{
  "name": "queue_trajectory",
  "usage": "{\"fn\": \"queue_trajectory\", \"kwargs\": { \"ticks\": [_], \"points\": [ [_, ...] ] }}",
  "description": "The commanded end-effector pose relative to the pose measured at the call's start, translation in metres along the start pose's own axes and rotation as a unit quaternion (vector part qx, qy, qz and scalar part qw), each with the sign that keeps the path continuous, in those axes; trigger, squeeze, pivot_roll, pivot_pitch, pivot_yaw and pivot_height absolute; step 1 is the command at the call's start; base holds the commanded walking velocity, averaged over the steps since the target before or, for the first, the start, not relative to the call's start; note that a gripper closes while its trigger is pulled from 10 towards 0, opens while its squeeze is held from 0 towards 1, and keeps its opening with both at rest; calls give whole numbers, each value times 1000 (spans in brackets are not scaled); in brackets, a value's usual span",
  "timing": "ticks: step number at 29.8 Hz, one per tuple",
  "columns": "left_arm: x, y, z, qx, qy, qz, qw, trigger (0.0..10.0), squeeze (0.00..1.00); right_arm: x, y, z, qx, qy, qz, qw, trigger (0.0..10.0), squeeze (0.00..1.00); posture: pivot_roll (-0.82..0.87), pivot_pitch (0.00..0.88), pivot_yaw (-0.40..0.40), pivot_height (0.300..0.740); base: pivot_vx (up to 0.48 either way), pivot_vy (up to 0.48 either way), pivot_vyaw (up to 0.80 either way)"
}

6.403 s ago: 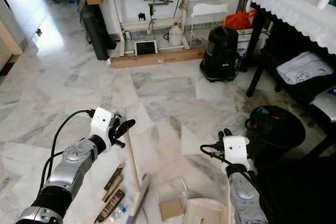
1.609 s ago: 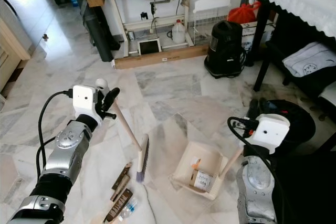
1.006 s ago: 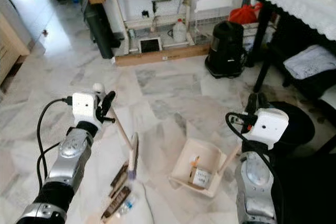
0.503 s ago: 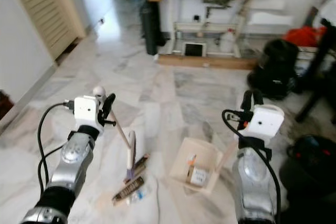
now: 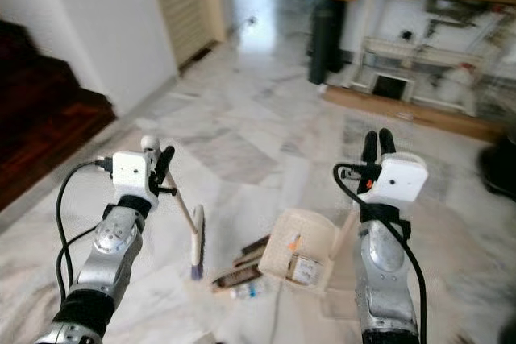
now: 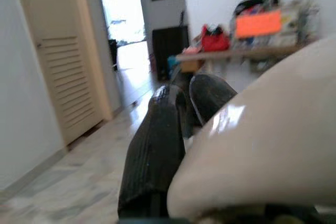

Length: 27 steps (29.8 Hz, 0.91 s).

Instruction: Sweep floor

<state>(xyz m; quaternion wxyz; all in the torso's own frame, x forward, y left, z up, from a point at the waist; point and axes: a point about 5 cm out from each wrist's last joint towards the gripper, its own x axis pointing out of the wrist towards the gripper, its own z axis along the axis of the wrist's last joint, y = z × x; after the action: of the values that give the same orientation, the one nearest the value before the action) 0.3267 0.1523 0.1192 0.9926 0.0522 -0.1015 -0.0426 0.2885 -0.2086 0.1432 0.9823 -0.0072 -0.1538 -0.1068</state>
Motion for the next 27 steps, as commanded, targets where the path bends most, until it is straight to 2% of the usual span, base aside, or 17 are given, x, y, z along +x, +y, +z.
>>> {"fn": "queue_trajectory", "kwargs": {
  "ticks": [1,19,27],
  "points": [
    [3,2,12,14,-31,0,999,10000,0,4,0,10,7,-23,-1,1000,10000,0,-143,0,50,740,0,0,800],
    [-4,14,8,20,-14,21,999,10000,0,10,-3,14,0,-22,7,1000,10000,0,-117,0,31,740,0,0,800],
    [-4,14,10,20,-13,25,999,10000,0,12,-3,15,0,-21,10,1000,10000,0,-115,0,25,740,0,0,800]
  ]
}}
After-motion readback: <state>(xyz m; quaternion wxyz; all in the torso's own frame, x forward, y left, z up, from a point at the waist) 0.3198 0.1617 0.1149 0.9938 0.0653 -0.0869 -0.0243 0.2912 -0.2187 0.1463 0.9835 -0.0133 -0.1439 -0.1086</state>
